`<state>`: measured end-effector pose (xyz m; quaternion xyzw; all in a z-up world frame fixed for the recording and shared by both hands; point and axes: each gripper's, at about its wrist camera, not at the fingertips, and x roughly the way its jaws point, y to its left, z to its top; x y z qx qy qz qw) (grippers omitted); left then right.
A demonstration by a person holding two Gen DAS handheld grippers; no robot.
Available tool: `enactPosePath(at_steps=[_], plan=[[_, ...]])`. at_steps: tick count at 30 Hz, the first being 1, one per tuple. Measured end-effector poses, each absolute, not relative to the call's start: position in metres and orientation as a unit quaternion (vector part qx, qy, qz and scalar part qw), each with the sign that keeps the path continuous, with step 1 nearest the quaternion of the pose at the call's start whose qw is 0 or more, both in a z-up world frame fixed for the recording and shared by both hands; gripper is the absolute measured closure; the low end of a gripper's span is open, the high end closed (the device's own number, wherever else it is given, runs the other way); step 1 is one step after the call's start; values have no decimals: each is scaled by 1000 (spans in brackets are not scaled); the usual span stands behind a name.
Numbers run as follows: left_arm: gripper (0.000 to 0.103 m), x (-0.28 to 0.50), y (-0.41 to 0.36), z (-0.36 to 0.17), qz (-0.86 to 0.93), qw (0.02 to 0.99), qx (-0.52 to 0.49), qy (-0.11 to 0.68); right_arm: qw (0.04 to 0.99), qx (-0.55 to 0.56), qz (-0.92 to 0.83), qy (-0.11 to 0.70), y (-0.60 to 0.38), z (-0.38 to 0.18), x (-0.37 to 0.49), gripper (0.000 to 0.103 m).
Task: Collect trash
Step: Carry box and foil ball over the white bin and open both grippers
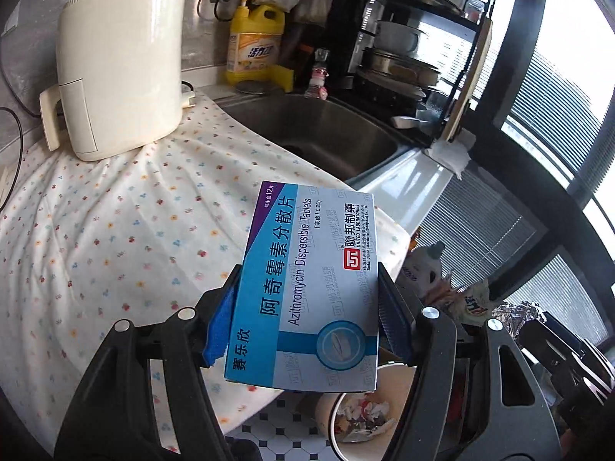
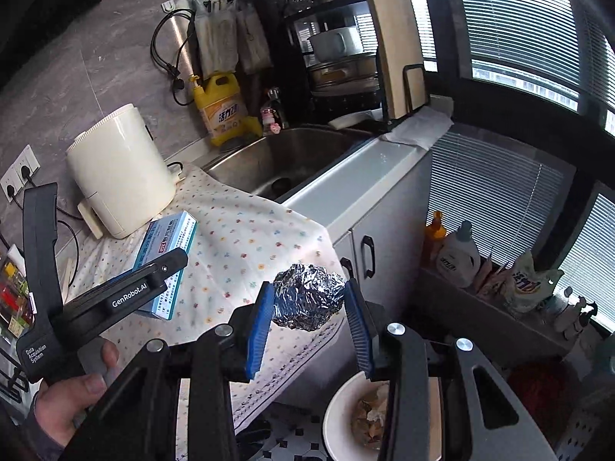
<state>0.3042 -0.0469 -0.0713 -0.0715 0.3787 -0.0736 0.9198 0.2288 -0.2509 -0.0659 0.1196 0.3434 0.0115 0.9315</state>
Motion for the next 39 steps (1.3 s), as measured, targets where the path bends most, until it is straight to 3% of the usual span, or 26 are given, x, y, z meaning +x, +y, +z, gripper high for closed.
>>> enactPosePath(at_steps=[15,18,20,39], plan=[[37,238,-127,-102,-103,904,-39,413,918,134,18,374,-327,-103,172,65],[37,226,-137,-111,-107,900,-37,422,911,146,30,385,-336,-114,164,59],[37,219,-142,-116,-109,898,-34,425,910,150,30,386,-342,-117,158,35],[37,182,-184,-134,-154,876,-32,455,918,152,-3,367,-394,-110,93,24]])
